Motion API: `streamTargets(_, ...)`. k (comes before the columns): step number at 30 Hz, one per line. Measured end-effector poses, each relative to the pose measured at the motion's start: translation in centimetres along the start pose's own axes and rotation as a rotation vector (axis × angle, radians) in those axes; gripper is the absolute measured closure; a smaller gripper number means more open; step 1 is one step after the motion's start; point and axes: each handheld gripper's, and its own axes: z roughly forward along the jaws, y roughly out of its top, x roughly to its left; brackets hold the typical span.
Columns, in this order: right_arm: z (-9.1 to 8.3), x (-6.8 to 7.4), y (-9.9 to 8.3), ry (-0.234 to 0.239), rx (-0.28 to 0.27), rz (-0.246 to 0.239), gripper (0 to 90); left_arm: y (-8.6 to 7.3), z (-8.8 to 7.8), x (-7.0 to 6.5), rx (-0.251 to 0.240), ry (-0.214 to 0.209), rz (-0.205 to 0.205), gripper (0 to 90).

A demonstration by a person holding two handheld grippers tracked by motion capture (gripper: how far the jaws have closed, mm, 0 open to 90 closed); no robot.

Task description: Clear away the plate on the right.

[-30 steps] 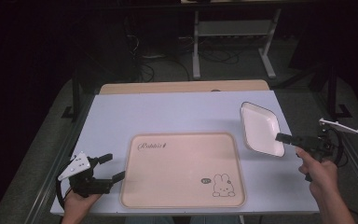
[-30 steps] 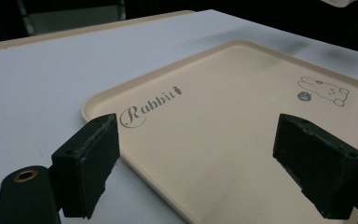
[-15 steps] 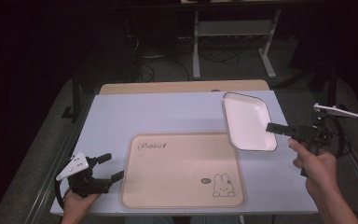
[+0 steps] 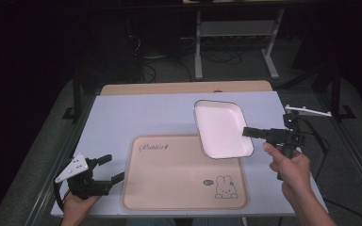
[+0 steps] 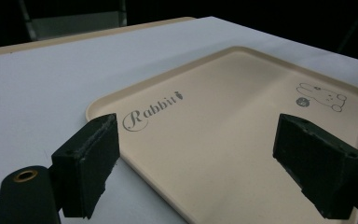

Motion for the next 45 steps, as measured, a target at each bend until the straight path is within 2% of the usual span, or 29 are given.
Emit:
streamTargets(10,2.4,0.2,-0.9,0.003,-0.008,0.016,88.3,0.0,0.0,0.0,0.005,0.003,0.006,14.4)
streamTargets(27,4.3,0.3,-1.4,-0.019,-0.053,0.050,88.3,0.0,0.0,0.1,0.005,0.005,0.006,14.4)
streamTargets(45,7.6,-0.5,-3.3,-0.050,-0.014,0.066,88.2,0.0,-0.1,0.1,0.002,0.005,0.005,14.4)
